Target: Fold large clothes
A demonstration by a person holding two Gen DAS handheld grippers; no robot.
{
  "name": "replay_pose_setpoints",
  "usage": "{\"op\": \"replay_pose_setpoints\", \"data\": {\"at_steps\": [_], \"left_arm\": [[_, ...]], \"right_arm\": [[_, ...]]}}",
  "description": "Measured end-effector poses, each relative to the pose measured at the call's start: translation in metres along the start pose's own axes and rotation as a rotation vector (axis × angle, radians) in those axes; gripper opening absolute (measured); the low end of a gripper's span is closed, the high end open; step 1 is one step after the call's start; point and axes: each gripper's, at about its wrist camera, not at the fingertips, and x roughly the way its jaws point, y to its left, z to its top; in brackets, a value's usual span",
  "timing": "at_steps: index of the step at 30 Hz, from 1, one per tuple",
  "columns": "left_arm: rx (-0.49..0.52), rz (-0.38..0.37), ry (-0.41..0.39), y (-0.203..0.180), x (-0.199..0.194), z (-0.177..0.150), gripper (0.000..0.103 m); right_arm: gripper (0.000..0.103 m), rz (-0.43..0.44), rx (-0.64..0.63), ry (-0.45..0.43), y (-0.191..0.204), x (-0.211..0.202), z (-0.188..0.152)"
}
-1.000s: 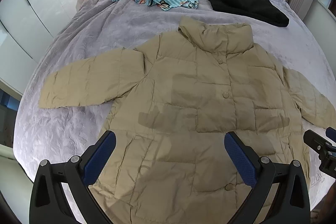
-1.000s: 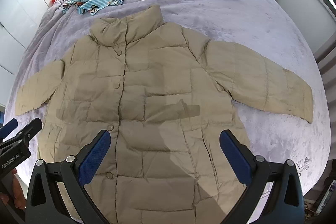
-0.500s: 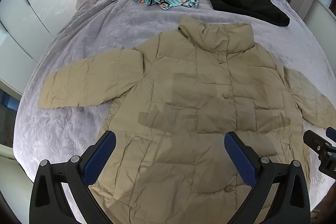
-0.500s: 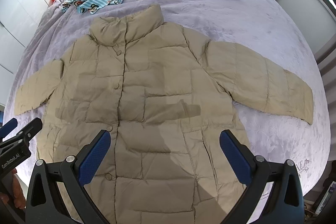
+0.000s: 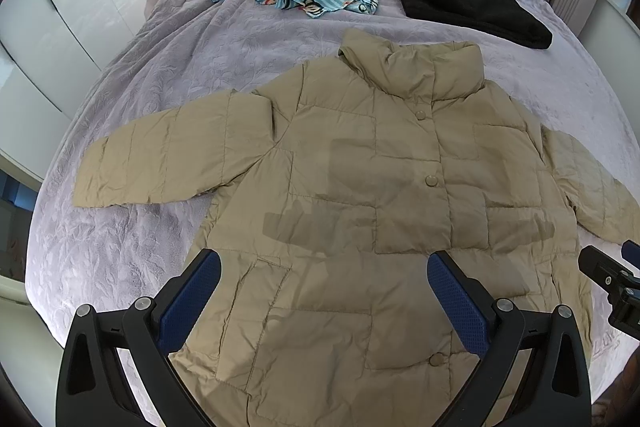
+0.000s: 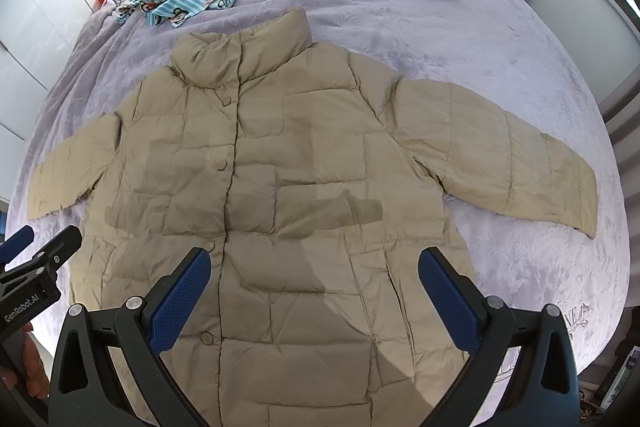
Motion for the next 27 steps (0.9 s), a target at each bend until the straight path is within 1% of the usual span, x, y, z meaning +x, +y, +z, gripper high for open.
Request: {"op": "replay_pose_setpoints", "data": {"at_steps": [27], "left_arm": [[0.000,0.004,0.002,-0.0024,0.0025,0.0020,0.103]], "right_arm": [[0.103,-0.001,0.000,0.002,0.0004,0.0005,0.0006]]}}
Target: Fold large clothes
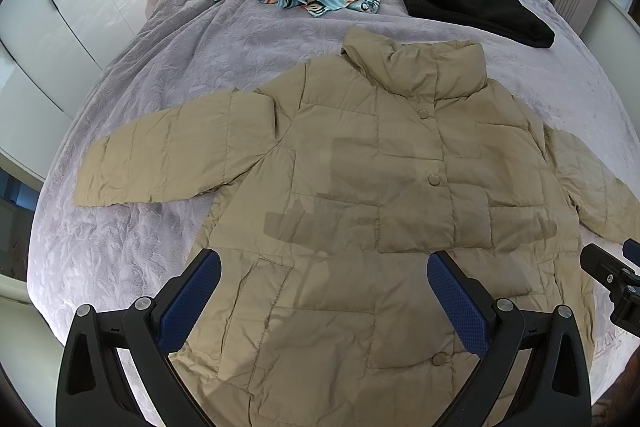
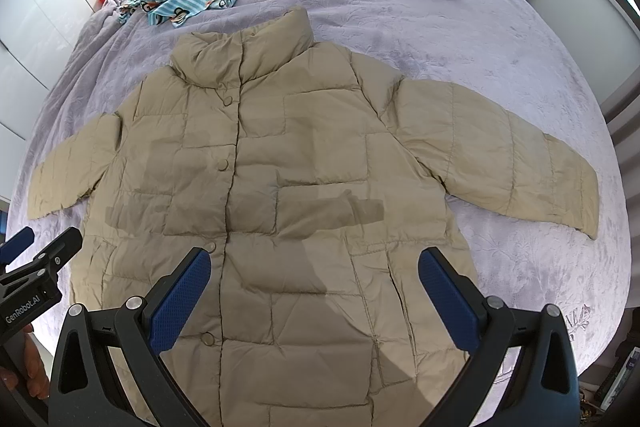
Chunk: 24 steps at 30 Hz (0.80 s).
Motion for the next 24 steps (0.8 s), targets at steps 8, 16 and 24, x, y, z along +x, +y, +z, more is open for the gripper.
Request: {"op": "replay_pose_setpoints", "data": {"at_steps": [8,16,24], "left_arm": [[0.000,0.000,0.001,-0.0004,0.0001,0.0001,0.103],[0.002,0.002,0.003,0.0052,0.0029,-0.0026,0.103],[0.002,0.002,0.007,0.0070,0.0032,-0.0035,0.103]], "right_arm": [[0.103,0.001,-0.001,0.000,0.0006,-0.0006,0.0001],[0.103,0.000,0.001,-0.001,-0.0002,0.0006,-0.0001],[0.103,0.002,-0.003,0.001,0.0007,0.0007,-0.0002]]}}
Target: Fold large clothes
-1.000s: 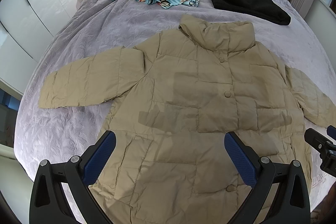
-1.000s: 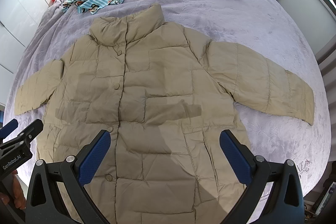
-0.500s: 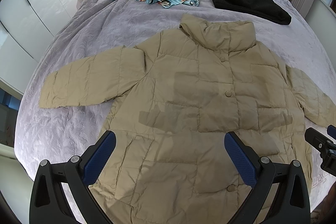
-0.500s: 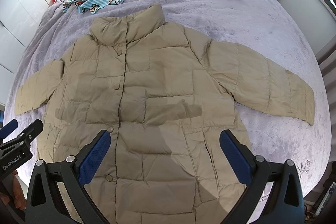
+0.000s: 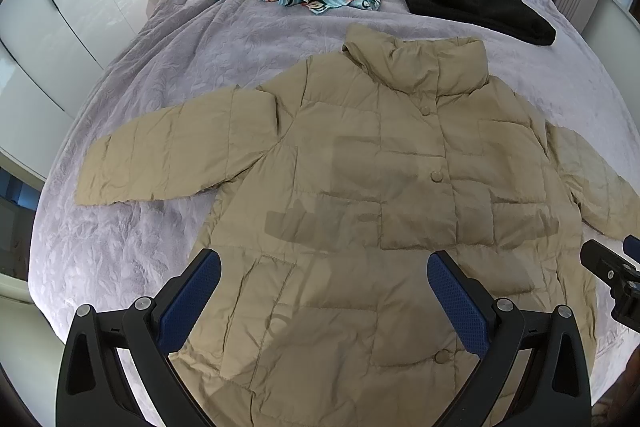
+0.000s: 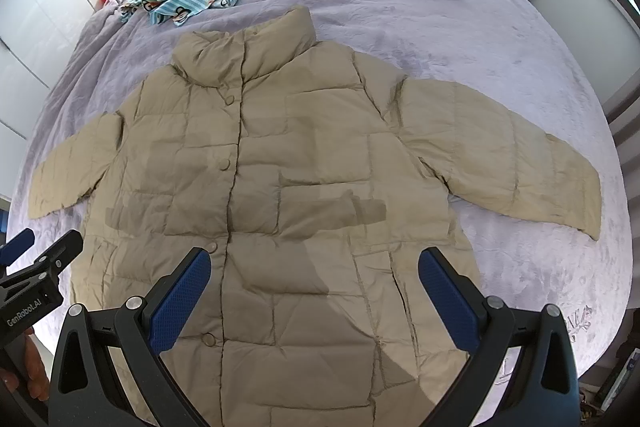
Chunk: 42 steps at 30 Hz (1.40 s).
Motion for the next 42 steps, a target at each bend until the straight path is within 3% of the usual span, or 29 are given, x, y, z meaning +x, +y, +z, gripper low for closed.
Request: {"op": "replay_pose_setpoints", "data": {"at_steps": [9,19,25,28,32,35,42], "left_arm": [[-0.004,-0.005,0.004,0.002,0.001,-0.004,0.103],[-0.116,-0.137,0.051,0.043,0.022,-0.008,0.103],[-0.214,-0.197,0.089,0.110,0.061,-0.011,0.103],[-0.326,-0.230,0.066,0.165,0.084,-0.014,0.103],[-0.480,-0.259,0.033,0.239,0.120,-0.020,0.103],[-0.606,-0.306,0.026,0.288,0.156,-0.024,0.103],[-0.799,-0.441,-0.016,0.353,0.217,-0.003,0.103]], "right_arm": [[0.103,-0.002,-0.014,0.009,0.010,0.004,-0.002],[0.103,0.090,0.035,0.045,0.024,0.011,-0.006],[0.103,0.184,0.029,0.074,0.059,0.026,-0.013],[0.103,0.218,-0.006,0.059,0.091,0.037,-0.021],[0.103,0.205,-0.061,0.134,0.133,0.060,-0.030],[0.103,0.253,-0.052,0.167,0.161,0.080,-0.040],[0.103,0.287,-0.048,0.181,0.199,0.112,-0.046]]}}
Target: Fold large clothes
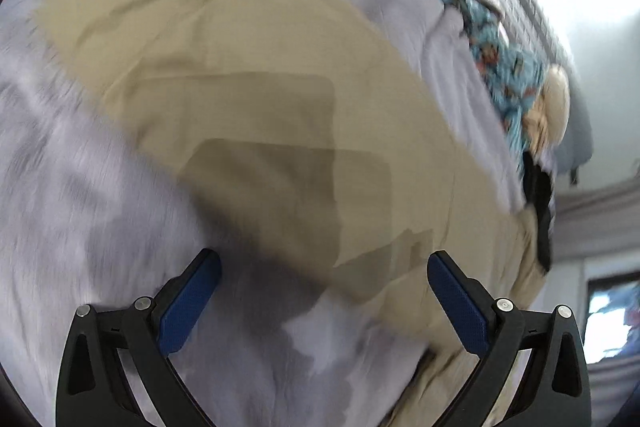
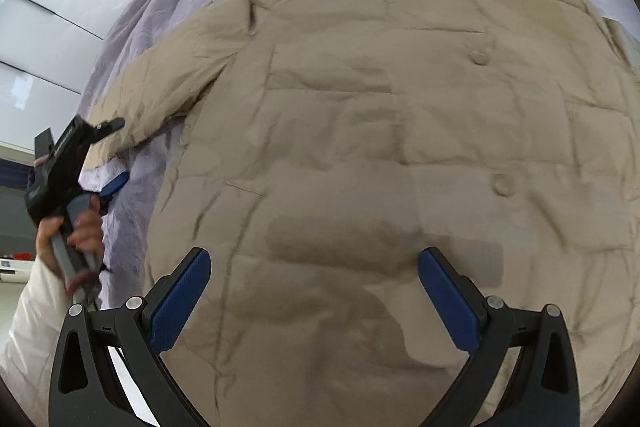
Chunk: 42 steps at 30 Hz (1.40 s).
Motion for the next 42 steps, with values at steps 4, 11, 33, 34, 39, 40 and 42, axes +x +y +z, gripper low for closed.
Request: {"op": "replay_pose_setpoints", "data": {"at_steps": [4,11,33,34,39,40,42], "left_arm": [[0.009,-0.002,-0.073,-0.009,0.009,0.038,0.103],[0.107,0.047,-0.101,-0.027,0.005,0.079,0.010],[0.854,-0.101,-0.177,-0.268,-0.079,-0.067,0.010],[0.875,-0.105,-0.170,-0.280,-0.073,-0.078,0.010],[1.044,-0.048,-0.144,-0.342,-0.025,-0.152,0.010],[1.098,-0.025,-0.147,-0.355,-0.011,-0.173,0.010],[1.210,0.048,-0.137,-0.366,0.020,-0.211,0.010]], "right_arm": [[0.103,0.000,-0.017,-0.040,0.011,0.004,0.009],[0.103,0.014,-0.018,-0.120,0.022,0.006,0.042],[0.015,0.451,0.130,0.051,0.068,0.132,0.117],[0.016,0.471,0.126,0.058,0.062,0.126,0.114],[0.015,0.396,0.132,-0.012,-0.015,0.064,0.095],[0.015,0.352,0.146,-0.040,-0.041,0.047,0.090],[0.015,0.255,0.177,-0.083,-0.086,0.023,0.083]]}}
